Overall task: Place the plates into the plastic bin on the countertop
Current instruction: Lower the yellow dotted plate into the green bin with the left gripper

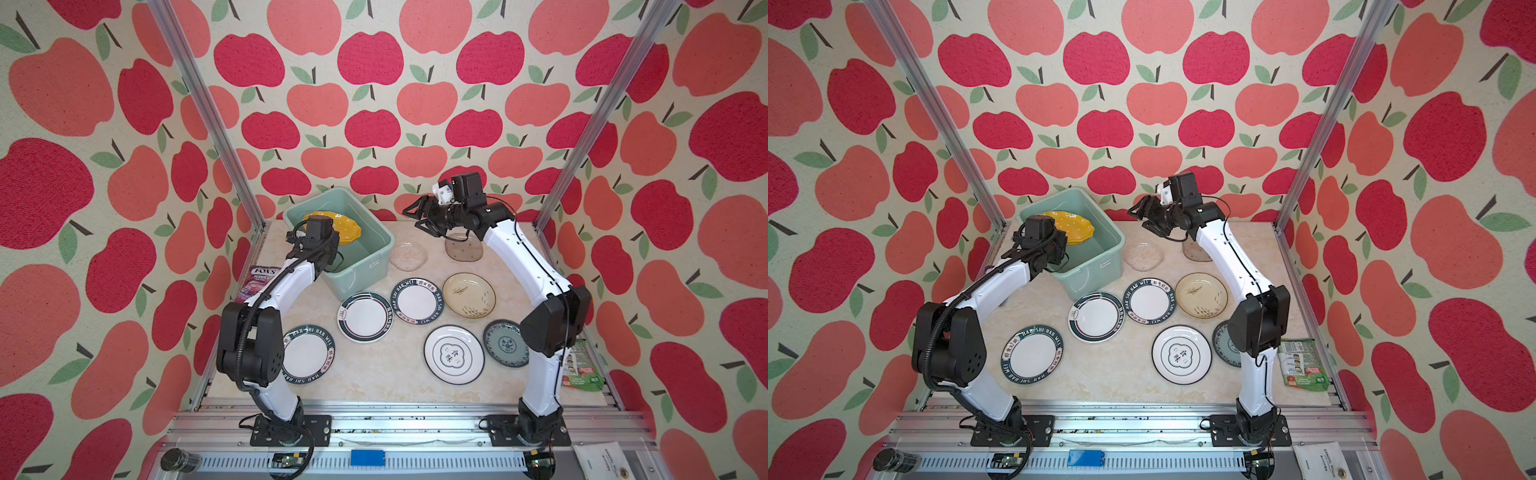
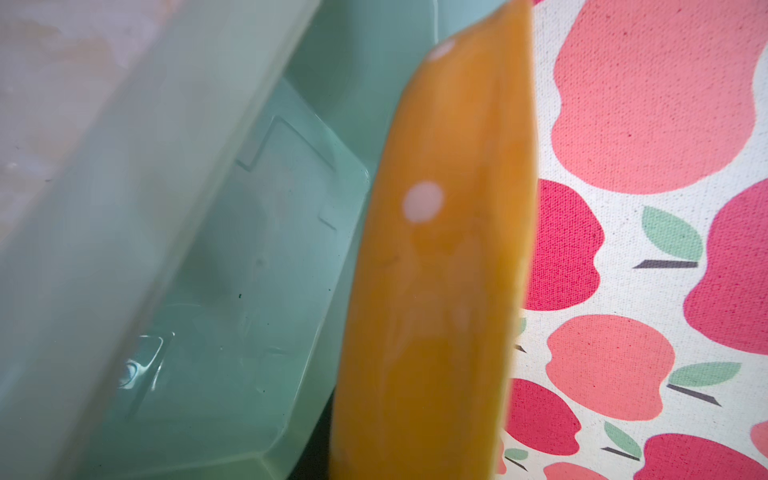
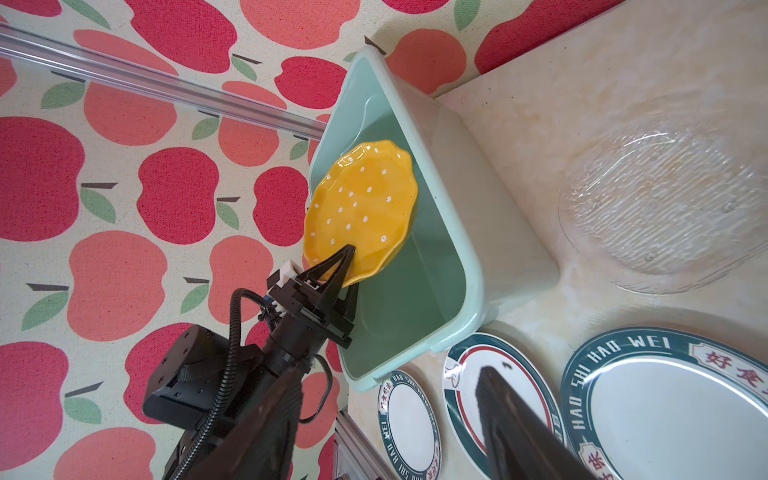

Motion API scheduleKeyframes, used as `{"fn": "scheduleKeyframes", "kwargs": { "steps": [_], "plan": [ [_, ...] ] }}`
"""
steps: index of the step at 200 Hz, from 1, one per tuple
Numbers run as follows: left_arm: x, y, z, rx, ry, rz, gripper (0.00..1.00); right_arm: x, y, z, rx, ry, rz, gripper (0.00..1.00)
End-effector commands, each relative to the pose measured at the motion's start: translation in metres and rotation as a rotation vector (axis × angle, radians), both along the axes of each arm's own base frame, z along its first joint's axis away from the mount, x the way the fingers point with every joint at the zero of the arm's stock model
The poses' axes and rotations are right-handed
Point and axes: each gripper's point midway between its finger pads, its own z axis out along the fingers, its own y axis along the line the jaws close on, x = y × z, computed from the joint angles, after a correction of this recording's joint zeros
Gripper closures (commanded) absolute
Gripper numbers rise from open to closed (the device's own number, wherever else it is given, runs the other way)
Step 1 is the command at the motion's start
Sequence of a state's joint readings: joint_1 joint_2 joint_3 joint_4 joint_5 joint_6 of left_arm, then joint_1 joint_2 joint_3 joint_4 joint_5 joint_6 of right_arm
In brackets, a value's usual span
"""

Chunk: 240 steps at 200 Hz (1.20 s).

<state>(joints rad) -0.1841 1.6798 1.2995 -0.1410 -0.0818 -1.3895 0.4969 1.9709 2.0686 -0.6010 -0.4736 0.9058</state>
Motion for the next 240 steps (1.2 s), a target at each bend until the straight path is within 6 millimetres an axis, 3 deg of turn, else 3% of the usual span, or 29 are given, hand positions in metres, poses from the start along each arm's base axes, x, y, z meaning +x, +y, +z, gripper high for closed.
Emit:
{"fn": "scheduleKeyframes", "kwargs": {
  "steps": [1,44,84,109,153,194,240],
  "plan": [
    [-0.005,0.017,0.053,0.04,-0.12,-0.008,1.0,-0.009,-0.004,0.018,0.03,-0.031,0.005,0.31],
    [-0.017,0.04,0.053,0.072,-0.093,-0.022,1.0,-0.012,-0.008,0.017,0.04,-0.036,-0.017,0.31],
    [-0.014,0.051,0.061,0.087,-0.104,-0.046,1.0,-0.014,-0.01,0.014,0.043,-0.029,-0.025,0.31],
    [0.0,0.038,0.08,0.05,-0.164,-0.073,1.0,-0.015,-0.011,0.013,0.042,-0.027,-0.026,0.31],
    [0.017,-0.002,0.103,-0.029,-0.24,-0.092,1.0,-0.017,-0.013,0.012,0.042,-0.028,-0.029,0.31],
    [0.026,-0.03,0.08,-0.101,-0.23,-0.068,1.0,-0.019,-0.016,0.013,0.044,-0.029,-0.03,0.31],
    [0.034,-0.04,0.046,-0.144,-0.247,0.0,1.0,-0.026,-0.027,0.011,0.024,-0.018,-0.037,0.31]
  ]
}}
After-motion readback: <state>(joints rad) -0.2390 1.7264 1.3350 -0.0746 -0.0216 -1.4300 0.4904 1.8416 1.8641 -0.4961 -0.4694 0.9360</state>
